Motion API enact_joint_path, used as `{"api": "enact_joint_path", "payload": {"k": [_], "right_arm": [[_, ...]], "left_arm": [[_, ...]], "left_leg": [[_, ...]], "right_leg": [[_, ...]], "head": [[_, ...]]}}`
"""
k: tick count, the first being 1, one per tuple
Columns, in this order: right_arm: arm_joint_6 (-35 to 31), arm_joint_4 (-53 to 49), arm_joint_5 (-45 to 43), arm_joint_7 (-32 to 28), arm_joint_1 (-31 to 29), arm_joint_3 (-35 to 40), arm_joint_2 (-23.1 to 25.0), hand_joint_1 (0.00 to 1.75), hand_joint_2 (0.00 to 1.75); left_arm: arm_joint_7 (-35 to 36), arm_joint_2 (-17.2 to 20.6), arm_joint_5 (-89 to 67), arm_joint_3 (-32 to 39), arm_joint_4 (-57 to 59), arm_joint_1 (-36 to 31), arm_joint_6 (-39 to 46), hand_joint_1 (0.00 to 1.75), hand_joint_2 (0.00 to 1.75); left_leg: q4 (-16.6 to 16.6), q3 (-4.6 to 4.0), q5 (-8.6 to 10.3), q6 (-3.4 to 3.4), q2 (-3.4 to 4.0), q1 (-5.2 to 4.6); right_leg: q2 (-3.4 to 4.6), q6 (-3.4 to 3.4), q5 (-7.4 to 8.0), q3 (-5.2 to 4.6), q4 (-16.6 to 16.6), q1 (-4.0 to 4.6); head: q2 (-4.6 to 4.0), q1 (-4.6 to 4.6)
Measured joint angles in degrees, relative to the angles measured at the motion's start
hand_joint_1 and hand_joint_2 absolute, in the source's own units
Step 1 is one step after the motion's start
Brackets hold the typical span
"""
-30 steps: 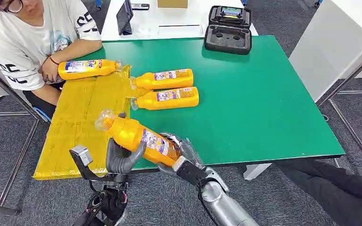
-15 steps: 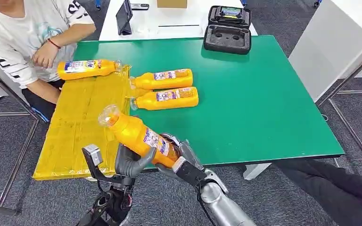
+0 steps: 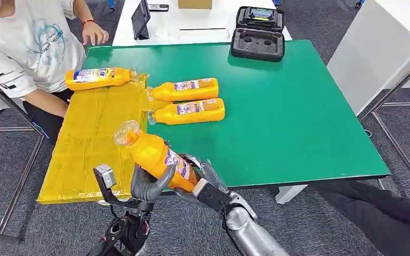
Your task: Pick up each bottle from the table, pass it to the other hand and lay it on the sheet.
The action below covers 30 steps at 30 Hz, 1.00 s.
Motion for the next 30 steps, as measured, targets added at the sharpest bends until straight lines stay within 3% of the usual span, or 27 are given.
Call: {"api": "enact_joint_path", "payload": {"k": [11,12,13,15,16,30], "right_arm": [[0.57,1.49,0.85,-0.28,-1.05,0.42,0.42,1.75,1.75],[0.57,1.6,0.92,-0.28,-1.14,0.42,0.46,0.51,1.75],[0.61,1.73,1.03,-0.28,-1.24,0.42,0.48,0.0,1.75],[0.66,1.97,1.12,-0.28,-1.43,0.42,0.5,0.0,1.75],[0.64,2.08,1.18,-0.28,-1.49,0.46,0.5,0.0,0.0],[-2.91,-0.11,-1.97,1.16,-1.09,0.26,0.72,0.0,0.0]], "left_arm": [[-1.01,0.0,0.05,0.61,0.0,0.24,-0.07,1.75,1.75],[-1.01,0.0,0.05,0.68,0.0,0.28,-0.05,1.75,1.75],[-1.01,0.0,0.05,0.81,-0.02,0.33,-0.02,1.75,1.75],[-1.01,0.0,0.05,1.01,-0.02,0.42,0.09,1.75,1.75],[-1.01,0.0,0.05,1.12,-0.04,0.43,0.22,1.75,1.75],[-2.93,0.07,-2.32,2.05,-1.51,0.45,6.89,1.75,1.75]], "left_leg": [[0.0,0.0,0.0,0.0,0.0,0.0],[0.0,0.0,0.0,0.0,0.0,0.0],[0.0,0.0,0.0,0.0,0.0,0.0],[0.0,0.0,0.0,0.0,0.0,0.0],[0.0,0.0,0.0,0.0,0.0,0.0],[0.0,0.0,0.0,0.0,0.0,0.0]], "right_leg": [[0.0,0.0,0.0,0.0,0.0,0.0],[0.0,0.0,0.0,0.0,0.0,0.0],[0.0,0.0,0.0,0.0,0.0,0.0],[0.0,0.0,0.0,0.0,0.0,0.0],[0.0,0.0,0.0,0.0,0.0,0.0],[0.0,0.0,0.0,-0.01,0.0,0.0]], "head": [[0.0,0.0],[0.0,0.0],[0.0,-0.02],[0.0,0.0],[0.0,0.0],[0.0,0.0]]}}
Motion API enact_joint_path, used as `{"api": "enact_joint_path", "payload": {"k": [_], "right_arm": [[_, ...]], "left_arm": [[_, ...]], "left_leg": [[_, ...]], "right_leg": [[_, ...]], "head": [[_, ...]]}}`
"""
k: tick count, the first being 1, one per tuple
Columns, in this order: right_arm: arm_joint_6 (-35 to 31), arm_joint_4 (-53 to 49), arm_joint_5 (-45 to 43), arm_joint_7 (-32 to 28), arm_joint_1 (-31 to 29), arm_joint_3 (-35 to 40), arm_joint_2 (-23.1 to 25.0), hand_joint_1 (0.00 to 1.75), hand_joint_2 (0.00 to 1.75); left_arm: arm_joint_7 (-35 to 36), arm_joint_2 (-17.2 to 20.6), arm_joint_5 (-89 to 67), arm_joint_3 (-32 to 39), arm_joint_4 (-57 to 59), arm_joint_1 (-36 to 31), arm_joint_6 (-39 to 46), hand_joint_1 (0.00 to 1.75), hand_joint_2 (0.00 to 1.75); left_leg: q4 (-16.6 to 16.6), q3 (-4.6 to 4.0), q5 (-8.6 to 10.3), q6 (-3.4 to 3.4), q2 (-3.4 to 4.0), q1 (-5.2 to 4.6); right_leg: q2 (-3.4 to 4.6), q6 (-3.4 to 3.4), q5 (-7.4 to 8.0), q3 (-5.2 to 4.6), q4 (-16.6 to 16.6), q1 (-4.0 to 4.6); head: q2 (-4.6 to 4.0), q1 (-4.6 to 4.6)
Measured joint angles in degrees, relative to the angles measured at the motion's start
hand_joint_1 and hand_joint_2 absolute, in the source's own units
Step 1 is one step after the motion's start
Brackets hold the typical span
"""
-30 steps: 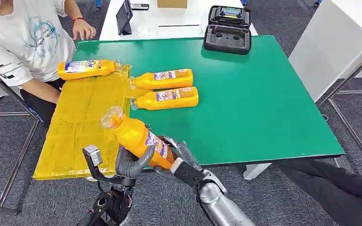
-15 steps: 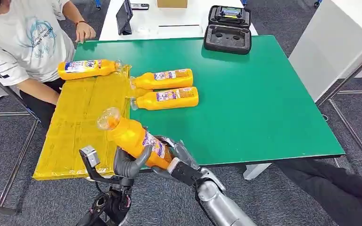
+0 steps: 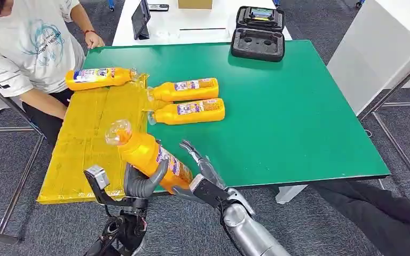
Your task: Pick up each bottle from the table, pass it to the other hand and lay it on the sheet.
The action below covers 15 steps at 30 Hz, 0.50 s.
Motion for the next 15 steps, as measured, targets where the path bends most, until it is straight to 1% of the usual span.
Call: {"api": "enact_joint_path", "payload": {"k": [6,12,15], "right_arm": [[-0.15,-4.77,-1.49,0.44,1.45,-0.04,-0.61,0.0,0.0],[-0.06,-7.3,-1.97,0.61,1.98,-0.04,-1.36,0.0,0.0],[-0.06,-7.96,-2.86,0.06,2.0,0.11,-1.49,0.0,0.0]], "left_arm": [[-2.54,0.15,-0.94,3.02,-0.02,-0.8,6.08,1.75,1.75],[-3.34,0.66,-1.55,5.82,-0.28,-1.85,7.85,1.75,1.75],[-3.8,0.9,-8.52,8.11,-1.97,-1.9,13.69,1.75,1.75]], "left_leg": [[0.0,0.0,0.0,0.0,0.0,0.0],[0.0,0.0,0.01,0.0,0.0,0.0],[0.0,-0.01,0.01,0.0,0.0,0.0]], "right_leg": [[0.0,0.0,0.0,0.0,0.0,0.0],[0.0,0.0,0.01,0.01,0.0,0.0],[0.01,0.0,0.02,0.0,0.02,0.0]], "head": [[0.0,0.0],[0.0,0.0],[0.0,0.0]]}}
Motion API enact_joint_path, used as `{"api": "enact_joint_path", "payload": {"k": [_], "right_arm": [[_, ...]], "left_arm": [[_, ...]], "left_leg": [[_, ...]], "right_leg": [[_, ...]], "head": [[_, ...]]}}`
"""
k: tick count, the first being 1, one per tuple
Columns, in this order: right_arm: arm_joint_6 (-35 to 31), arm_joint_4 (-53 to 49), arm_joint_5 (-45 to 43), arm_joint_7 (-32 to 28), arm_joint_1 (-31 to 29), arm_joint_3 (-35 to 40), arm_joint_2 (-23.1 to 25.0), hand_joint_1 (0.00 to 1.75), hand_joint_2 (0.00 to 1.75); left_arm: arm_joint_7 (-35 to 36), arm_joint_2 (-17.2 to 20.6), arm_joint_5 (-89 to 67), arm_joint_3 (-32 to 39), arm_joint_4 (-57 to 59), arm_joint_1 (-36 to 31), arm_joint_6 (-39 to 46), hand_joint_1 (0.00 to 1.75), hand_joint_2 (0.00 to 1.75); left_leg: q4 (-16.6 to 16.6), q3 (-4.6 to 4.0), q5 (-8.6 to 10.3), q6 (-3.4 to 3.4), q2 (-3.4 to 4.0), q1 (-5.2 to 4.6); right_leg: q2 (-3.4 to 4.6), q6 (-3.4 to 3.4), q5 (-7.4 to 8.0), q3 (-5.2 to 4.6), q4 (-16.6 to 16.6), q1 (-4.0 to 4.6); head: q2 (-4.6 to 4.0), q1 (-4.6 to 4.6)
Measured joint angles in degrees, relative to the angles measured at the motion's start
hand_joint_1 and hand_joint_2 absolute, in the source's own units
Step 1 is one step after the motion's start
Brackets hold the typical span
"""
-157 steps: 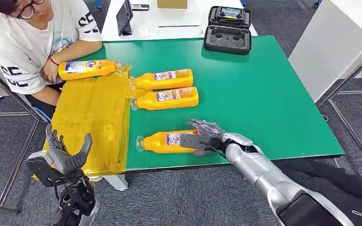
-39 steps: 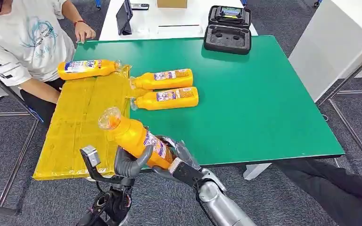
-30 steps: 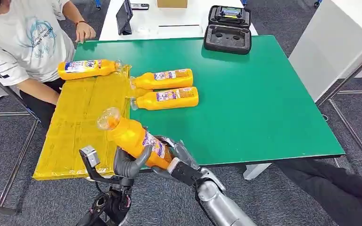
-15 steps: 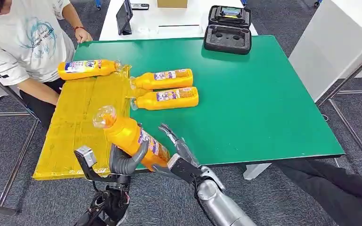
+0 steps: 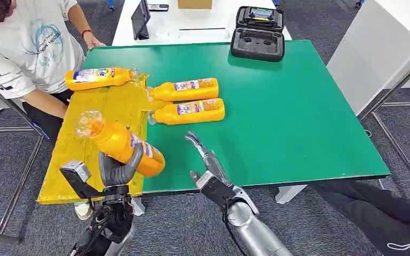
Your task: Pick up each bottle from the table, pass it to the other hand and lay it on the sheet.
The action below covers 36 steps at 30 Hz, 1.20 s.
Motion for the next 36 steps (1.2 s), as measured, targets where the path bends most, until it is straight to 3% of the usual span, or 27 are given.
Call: {"api": "enact_joint_path", "payload": {"k": [4,5,10,14,17,28,36], "right_arm": [[-0.57,-2.64,-3.64,-0.98,0.09,0.44,-0.28,0.0,0.0],[-0.61,-2.98,-4.11,-1.07,0.09,0.48,-0.31,0.0,1.75],[-2.44,-9.65,-12.12,-1.57,0.64,0.52,-0.83,0.0,1.75],[-2.53,-9.91,-12.3,-1.55,0.67,0.52,-0.83,0.0,1.75],[-3.96,-14.53,-13.77,-0.81,0.82,1.16,-1.22,0.0,1.75],[-4.22,-18.27,-13.94,-0.5,1.2,1.94,-1.55,0.0,1.75],[-4.39,-18.34,-14.4,-0.48,1.57,3.37,-1.62,0.0,1.75]], "left_arm": [[-0.24,1.44,-14.84,4.31,-1.79,-2.13,8.19,1.75,1.75],[-0.22,1.62,-16.09,4.79,-1.79,-2.39,8.39,1.75,1.75],[-0.13,3.56,-29.93,12.06,1.7,-7.09,9.17,1.75,1.75],[-0.06,3.61,-30.42,12.26,1.98,-7.28,9.17,1.75,1.75],[1.64,4.87,-41.97,15.71,8.15,-11.09,9.17,1.75,1.75],[1.97,5.81,-43.46,17.99,13.49,-13.49,9.19,1.75,1.75],[13.98,6.93,-68.25,15.8,19.55,-16.68,7.2,1.75,1.75]], "left_leg": [[0.0,0.01,0.01,-0.01,-0.01,0.02],[0.0,0.01,0.01,-0.01,-0.01,0.02],[0.0,0.03,0.05,-0.05,0.0,0.04],[0.0,0.03,0.05,-0.05,0.0,0.04],[0.0,0.03,0.07,-0.03,0.01,0.04],[0.0,0.01,0.05,-0.03,0.0,0.03],[0.0,0.02,0.06,-0.04,0.0,0.03]], "right_leg": [[-0.02,-0.01,0.0,0.0,0.0,0.02],[-0.01,-0.01,-0.01,0.0,0.0,0.02],[-0.01,-0.02,0.0,0.01,0.02,0.03],[-0.01,-0.02,0.0,0.01,0.02,0.03],[-0.01,-0.01,0.01,0.01,0.03,0.02],[-0.01,-0.02,0.0,0.0,0.02,0.0],[0.0,-0.03,0.01,0.0,0.02,0.02]], "head": [[0.0,0.0],[0.0,0.0],[0.0,0.0],[0.0,0.0],[0.0,0.02],[0.0,0.02],[0.0,0.02]]}}
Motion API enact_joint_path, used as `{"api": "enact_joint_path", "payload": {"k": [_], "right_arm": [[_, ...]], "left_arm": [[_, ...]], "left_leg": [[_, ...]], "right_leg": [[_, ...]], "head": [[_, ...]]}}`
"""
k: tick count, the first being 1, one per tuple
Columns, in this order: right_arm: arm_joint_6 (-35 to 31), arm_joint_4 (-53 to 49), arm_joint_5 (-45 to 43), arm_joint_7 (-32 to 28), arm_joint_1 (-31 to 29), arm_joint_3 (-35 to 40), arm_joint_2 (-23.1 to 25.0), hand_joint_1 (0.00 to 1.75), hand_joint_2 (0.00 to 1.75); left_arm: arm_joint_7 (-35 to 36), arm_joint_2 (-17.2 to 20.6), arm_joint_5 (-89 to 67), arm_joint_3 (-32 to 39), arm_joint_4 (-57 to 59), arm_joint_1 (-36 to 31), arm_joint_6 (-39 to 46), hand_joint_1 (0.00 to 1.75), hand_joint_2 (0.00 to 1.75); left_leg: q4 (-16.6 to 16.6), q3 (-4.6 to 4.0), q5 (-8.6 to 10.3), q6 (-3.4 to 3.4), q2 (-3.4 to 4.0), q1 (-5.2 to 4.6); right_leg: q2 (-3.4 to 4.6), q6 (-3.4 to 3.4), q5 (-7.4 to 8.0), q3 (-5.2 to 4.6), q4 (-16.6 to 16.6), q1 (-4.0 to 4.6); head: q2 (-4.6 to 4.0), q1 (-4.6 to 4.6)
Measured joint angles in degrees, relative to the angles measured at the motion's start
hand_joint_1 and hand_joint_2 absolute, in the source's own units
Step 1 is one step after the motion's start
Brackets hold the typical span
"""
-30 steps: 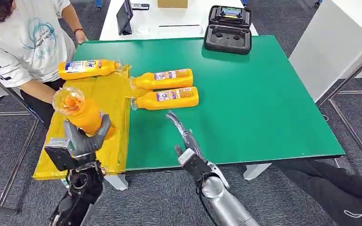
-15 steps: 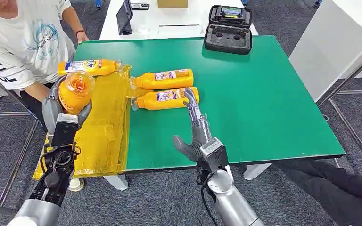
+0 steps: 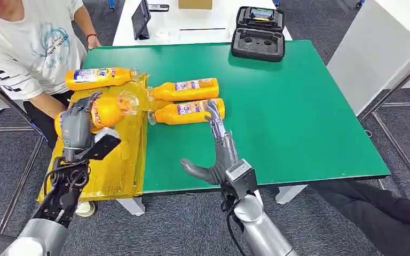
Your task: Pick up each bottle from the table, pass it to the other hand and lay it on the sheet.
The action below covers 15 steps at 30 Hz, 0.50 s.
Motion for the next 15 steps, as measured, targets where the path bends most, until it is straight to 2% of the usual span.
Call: {"api": "enact_joint_path", "payload": {"k": [5,10,15], "right_arm": [[0.63,-1.64,0.61,-0.35,0.47,1.31,-0.02,0.0,1.75],[3.0,-2.23,0.94,2.14,-1.87,3.3,0.57,0.0,1.75],[5.01,-1.14,-0.33,2.47,-3.82,4.39,1.14,0.0,1.75]], "left_arm": [[5.03,1.97,-0.92,-5.16,5.2,-1.04,-2.56,1.75,1.75],[11.53,4.06,-10.08,-11.72,10.56,-3.77,-15.24,1.75,1.75],[12.49,4.87,-12.17,-15.69,14.64,-5.59,-20.81,1.75,1.75]], "left_leg": [[0.0,0.01,0.0,0.0,0.1,0.0],[0.0,0.0,0.0,-0.01,0.12,0.0],[0.0,0.0,0.01,0.0,0.12,0.01]], "right_leg": [[0.05,-0.01,0.0,-0.02,0.01,0.0],[0.05,-0.02,-0.01,-0.03,0.01,0.01],[0.05,-0.01,0.0,-0.01,0.02,0.0]], "head": [[0.0,-0.02],[0.0,-0.02],[0.0,0.0]]}}
